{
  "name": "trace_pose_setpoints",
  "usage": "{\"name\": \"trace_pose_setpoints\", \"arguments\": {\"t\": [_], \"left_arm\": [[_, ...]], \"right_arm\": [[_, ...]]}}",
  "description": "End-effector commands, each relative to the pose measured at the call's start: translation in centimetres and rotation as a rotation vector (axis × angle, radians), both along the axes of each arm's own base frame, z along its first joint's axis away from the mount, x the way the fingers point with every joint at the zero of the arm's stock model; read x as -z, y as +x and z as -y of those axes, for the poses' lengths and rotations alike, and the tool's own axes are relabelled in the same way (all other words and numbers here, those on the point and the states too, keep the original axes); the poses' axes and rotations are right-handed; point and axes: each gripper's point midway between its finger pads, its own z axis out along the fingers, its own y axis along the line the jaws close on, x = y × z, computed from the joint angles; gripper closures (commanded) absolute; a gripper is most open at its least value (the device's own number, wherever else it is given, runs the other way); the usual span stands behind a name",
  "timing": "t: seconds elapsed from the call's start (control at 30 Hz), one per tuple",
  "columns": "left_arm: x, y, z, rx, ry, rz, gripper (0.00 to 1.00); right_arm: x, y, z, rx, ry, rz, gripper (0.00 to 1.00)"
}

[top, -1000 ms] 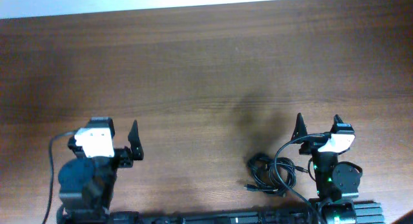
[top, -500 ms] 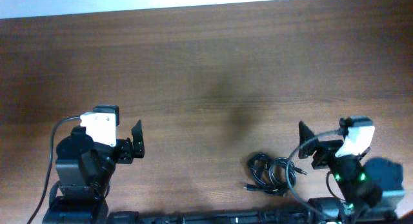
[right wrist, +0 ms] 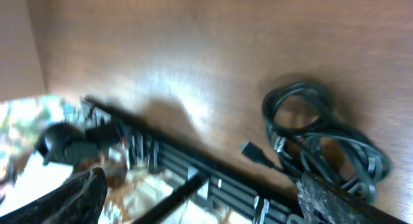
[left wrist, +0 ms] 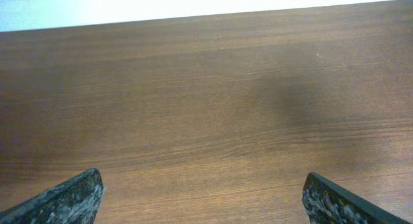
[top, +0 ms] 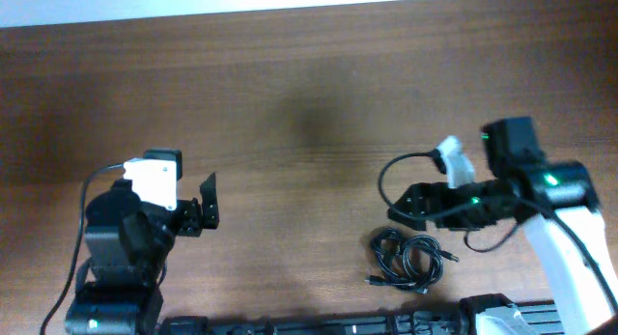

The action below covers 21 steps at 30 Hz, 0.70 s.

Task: Untangle cables
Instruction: 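Reach the right gripper down and grasp the black cable bundle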

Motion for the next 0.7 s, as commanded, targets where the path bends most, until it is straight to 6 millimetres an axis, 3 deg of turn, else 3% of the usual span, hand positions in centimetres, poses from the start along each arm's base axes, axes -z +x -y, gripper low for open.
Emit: {"name": "trace_pose_setpoints", "arguments": {"t": [0.0, 0.23, 0.33, 0.53, 0.57, 0.63, 0.67], "left_arm": [[0.1, 1.2, 0.8, 0.044, -0.008, -0.019, 0.01], [-0.5, 2.1, 0.8, 0.044, -0.008, 0.015, 0.01], [-0.5, 2.1, 0.8, 0.040, -0.006, 0.017, 0.01], [-0.5, 2.2, 0.6, 0.034, -0.002, 0.017, 0.01], [-0.5, 2.2, 0.6, 0.034, -0.002, 0.017, 0.01], [-0.6, 2.2, 0.6, 0.033, -0.002, 0.020, 0.01], [-0.6, 2.2, 0.6, 0.033, -0.002, 0.020, 0.01]], "right_arm": [[2.2, -1.0, -2.4, -0.178, -0.043, -0.090, 0.07], [10.1, -1.3, -5.8, -0.362, -0.260, -0.293, 0.00], [13.6, -2.2, -5.7, -0.444, -0.394, -0.364, 0.01], [16.5, -3.7, -4.7, -0.461, -0.446, -0.503, 0.07], [17.2, -4.3, -4.3, -0.464, -0.448, -0.509, 0.11], [18.0, -4.6, -4.2, -0.462, -0.444, -0.505, 0.51], [18.1, -4.5, -4.2, -0.460, -0.441, -0.500, 0.58]]}}
